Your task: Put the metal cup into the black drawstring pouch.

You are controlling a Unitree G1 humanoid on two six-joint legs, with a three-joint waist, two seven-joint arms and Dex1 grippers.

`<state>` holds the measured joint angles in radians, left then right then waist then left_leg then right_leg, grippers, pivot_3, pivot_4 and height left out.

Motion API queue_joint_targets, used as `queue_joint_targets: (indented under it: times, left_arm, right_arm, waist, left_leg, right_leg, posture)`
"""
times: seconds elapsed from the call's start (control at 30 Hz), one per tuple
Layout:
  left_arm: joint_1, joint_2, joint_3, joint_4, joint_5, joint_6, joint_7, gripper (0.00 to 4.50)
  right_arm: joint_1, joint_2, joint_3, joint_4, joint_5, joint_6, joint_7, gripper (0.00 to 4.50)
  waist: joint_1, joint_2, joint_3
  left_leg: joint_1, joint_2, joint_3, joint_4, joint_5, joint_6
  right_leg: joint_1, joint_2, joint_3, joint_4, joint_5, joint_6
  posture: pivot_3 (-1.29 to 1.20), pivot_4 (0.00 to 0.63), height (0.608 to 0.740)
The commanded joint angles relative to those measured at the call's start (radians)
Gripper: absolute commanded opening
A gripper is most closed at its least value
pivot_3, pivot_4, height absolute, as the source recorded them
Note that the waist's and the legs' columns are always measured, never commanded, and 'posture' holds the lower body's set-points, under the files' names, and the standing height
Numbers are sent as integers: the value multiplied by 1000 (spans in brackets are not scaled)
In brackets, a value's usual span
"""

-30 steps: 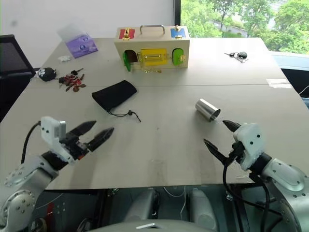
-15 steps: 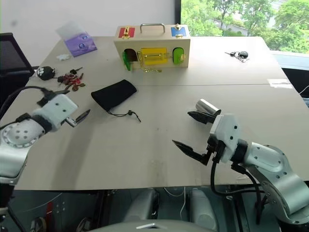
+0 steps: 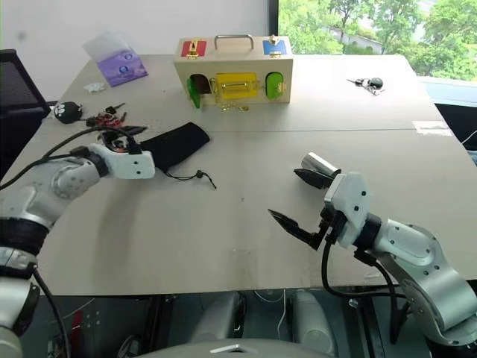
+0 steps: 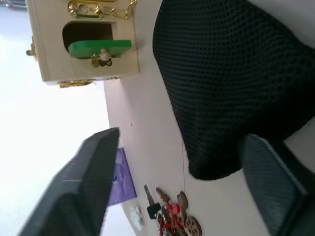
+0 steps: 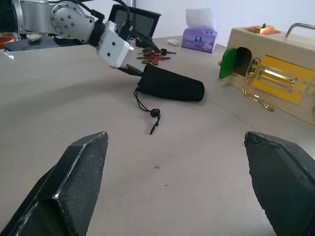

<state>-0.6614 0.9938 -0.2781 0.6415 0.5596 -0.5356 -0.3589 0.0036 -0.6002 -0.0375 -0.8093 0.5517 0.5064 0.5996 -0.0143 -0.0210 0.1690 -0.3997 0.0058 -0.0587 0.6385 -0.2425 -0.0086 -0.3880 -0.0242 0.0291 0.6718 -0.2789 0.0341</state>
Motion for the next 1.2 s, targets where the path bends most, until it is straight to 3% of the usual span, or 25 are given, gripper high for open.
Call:
queue_joint_targets:
  times: [0.03, 0.17, 0.27, 0.37, 0.43, 0.53, 0.67, 0.8, 1.07, 1.1, 1.17, 1.2]
  left_arm:
    - [-58, -15, 8, 65, -38, -61, -48, 1676]
    - [-52, -83, 66, 61, -279, 0, -299, 48]
    - [-29, -122, 107, -28, -420, 125, -442, 48]
    - [8, -162, 156, -202, -567, 400, -554, 48]
    - [26, -180, 184, -337, -662, 644, -595, 48]
    - [33, -200, 233, -509, -817, 1050, -606, 48]
    - [19, -236, 311, -622, -988, 1388, -577, 48]
    - [10, -272, 361, -676, -1069, 1553, -522, 48]
    - [-12, -332, 397, -715, -1141, 1676, -426, 48]
    - [-17, -338, 399, -717, -1150, 1693, -415, 0]
    - [-27, -355, 414, -716, -1173, 1730, -397, 0]
    - [-32, -365, 421, -714, -1184, 1748, -386, 0]
  right_arm:
    - [-3, -1, -23, -38, -1, 12, -36, 4500]
    - [-3, -4, -33, -35, -23, 31, -85, 4500]
    - [2, -4, -36, -29, -46, 47, -119, 4500]
    - [0, 4, -46, -26, -30, 147, -189, 4500]
    - [-7, 29, -78, -25, 60, 253, -241, 4500]
    - [-31, 60, -128, -17, 186, 415, -316, 4500]
    - [-93, 114, -167, 50, 266, 526, -403, 4500]
    - [-179, 156, -172, 165, 260, 564, -453, 4500]
    - [-321, 194, -113, 450, 138, 473, -423, 4500]
    - [-335, 198, -109, 473, 132, 464, -413, 3998]
    - [-349, 200, -87, 504, 99, 436, -398, 3410]
    - [-351, 205, -78, 516, 88, 418, -384, 2713]
  waist:
    - [-1, 0, 0]
    - [-1, 0, 0]
    - [-1, 0, 0]
    - [-3, 0, 0]
    - [-3, 0, 0]
    - [-5, 0, 0]
    - [-13, 0, 0]
    - [-22, 0, 0]
    - [-24, 1, 1]
    - [-23, 1, 1]
    - [-24, 1, 1]
    - [-24, 1, 1]
  left_leg:
    - [0, 0, 0, 0, 0, 0]
    - [0, 0, 0, 1, 0, 0]
    - [0, 1, -1, 2, 0, 0]
    - [-1, 1, -1, 4, 0, 0]
    - [-1, 1, -2, 6, 0, 0]
    - [-1, 2, -3, 9, 0, 0]
    - [0, 2, -4, 11, 0, 0]
    - [0, 1, -4, 11, 0, 0]
    - [0, 1, -3, 11, 0, 0]
    - [0, 1, -3, 11, 0, 0]
    - [0, 1, -3, 11, 0, 0]
    - [0, 1, -3, 11, 0, 0]
  right_leg:
    - [0, 0, 0, 0, 0, 0]
    - [0, 0, -1, 1, 0, 0]
    - [0, 0, -1, 3, 0, 0]
    - [0, 0, -1, 5, 0, 0]
    - [0, 0, -1, 7, 0, 0]
    - [1, 0, -1, 8, 0, 0]
    - [2, 2, 0, 9, 0, 0]
    - [2, 2, 0, 10, 0, 0]
    - [1, 2, 1, 9, 0, 0]
    - [1, 2, 1, 9, 0, 0]
    - [1, 2, 1, 9, 0, 0]
    - [1, 2, 1, 9, 0, 0]
  posture:
    - [0, 150, 740]
    - [0, 150, 740]
    - [0, 150, 740]
    - [0, 150, 740]
    - [0, 150, 740]
    - [0, 150, 740]
    - [0, 150, 740]
    - [0, 150, 740]
    - [0, 150, 740]
    - [0, 150, 740]
    - [0, 150, 740]
    - [0, 150, 740]
